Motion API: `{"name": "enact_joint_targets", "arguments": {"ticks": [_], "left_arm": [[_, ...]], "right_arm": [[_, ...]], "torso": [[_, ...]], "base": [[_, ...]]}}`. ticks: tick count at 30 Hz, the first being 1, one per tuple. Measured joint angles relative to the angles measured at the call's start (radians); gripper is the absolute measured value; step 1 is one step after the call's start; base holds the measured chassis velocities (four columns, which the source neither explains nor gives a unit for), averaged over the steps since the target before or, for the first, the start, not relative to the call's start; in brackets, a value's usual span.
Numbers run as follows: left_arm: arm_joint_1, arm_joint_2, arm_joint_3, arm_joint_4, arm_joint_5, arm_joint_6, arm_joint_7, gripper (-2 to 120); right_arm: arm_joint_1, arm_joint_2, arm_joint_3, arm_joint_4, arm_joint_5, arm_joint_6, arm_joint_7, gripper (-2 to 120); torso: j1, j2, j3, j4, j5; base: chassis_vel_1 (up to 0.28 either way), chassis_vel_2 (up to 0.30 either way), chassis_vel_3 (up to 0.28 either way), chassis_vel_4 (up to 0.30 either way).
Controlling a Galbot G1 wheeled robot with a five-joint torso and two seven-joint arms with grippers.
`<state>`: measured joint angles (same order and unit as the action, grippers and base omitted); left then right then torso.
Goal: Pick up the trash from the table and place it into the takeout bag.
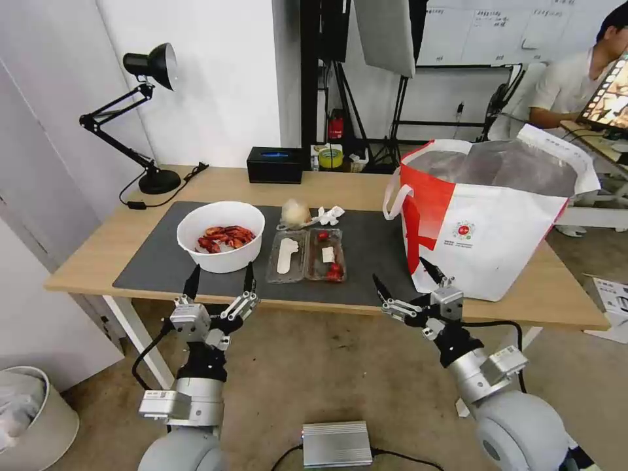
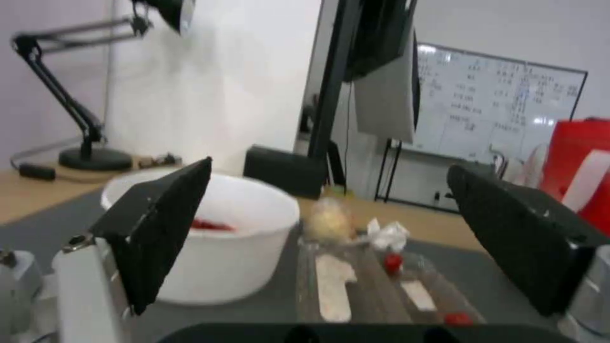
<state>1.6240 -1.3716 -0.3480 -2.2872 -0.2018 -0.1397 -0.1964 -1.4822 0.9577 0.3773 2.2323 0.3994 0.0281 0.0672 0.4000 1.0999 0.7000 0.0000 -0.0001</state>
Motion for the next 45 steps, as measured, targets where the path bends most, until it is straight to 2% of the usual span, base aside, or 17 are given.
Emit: {"name": "enact_joint_targets", "arguments": {"ticks": [8,15,20,21,24,25,28,33,38,41,45], "left_arm": [[0.017,0.022,0.023,0.001,-0.116,0.056,0.008,100],[-0.009,0.047,0.049,0.004,-0.325,0.072,0.011,100],[-0.047,0.074,0.054,-0.014,-0.502,0.096,-0.034,100],[-0.047,0.074,0.054,-0.014,-0.502,0.096,-0.034,100],[-0.078,0.077,0.063,-0.034,-0.633,0.125,-0.089,100],[-0.078,0.077,0.063,-0.034,-0.633,0.125,-0.089,100],[-0.113,0.093,0.061,-0.053,-0.737,0.162,-0.138,100],[-0.141,0.113,0.054,-0.061,-0.817,0.19,-0.168,100],[-0.153,0.113,0.054,-0.061,-0.882,0.2,-0.183,100],[-0.178,0.107,0.055,-0.056,-0.967,0.214,-0.207,100],[-0.201,0.101,0.063,-0.049,-1.029,0.237,-0.224,100]], "right_arm": [[0.006,-0.017,0.005,0.027,0.076,0.013,-0.031,100],[0.02,-0.025,-0.004,0.02,0.128,0.086,-0.095,100],[0.02,-0.016,-0.01,0.018,0.124,0.092,-0.097,100],[0.02,-0.016,-0.01,0.018,0.124,0.092,-0.097,100],[0.02,-0.016,-0.01,0.014,0.12,0.094,-0.096,100],[0.02,-0.016,-0.01,0.014,0.12,0.094,-0.096,100],[0.024,-0.017,-0.014,0.003,0.119,0.095,-0.094,100],[0.037,-0.014,-0.035,-0.021,0.115,0.097,-0.093,100],[0.043,-0.012,-0.042,-0.032,0.112,0.098,-0.09,100],[0.048,-0.013,-0.042,-0.038,0.111,0.098,-0.086,100],[0.048,-0.012,-0.038,-0.038,0.111,0.099,-0.085,100]], "torso": [[0.0,0.0,0.0,0.0,-0.0001],[0.0,0.0,0.0,0.0,-0.0001],[0.0,0.0,0.0,0.0,0.0001],[0.0,0.0,0.0,0.0,0.0001],[0.0,0.0,0.0,0.0,0.0],[0.0,0.0,0.0,0.0,0.0],[0.0,0.0,0.0,0.0,0.0],[0.0,0.0,0.0,0.0,0.0001],[0.0,0.0,0.0,0.0001,0.0],[0.0,0.0,0.0,0.0001,0.0],[0.0,0.0,0.0,0.0001,0.0001]], "base": [[0.0,0.0,0.0,0.0],[0.0,0.0,0.0,0.0],[0.0,0.0,0.0,0.0],[0.0,0.0,0.0,0.0],[0.0,0.0,0.0,0.0],[0.0,0.0,0.0,0.0],[0.0,0.0,0.0,0.0],[0.0,0.0,0.0,0.0],[0.0,0.0,0.0,0.0],[0.0,0.0,0.0,0.0],[0.0,0.0,0.0,0.0]]}}
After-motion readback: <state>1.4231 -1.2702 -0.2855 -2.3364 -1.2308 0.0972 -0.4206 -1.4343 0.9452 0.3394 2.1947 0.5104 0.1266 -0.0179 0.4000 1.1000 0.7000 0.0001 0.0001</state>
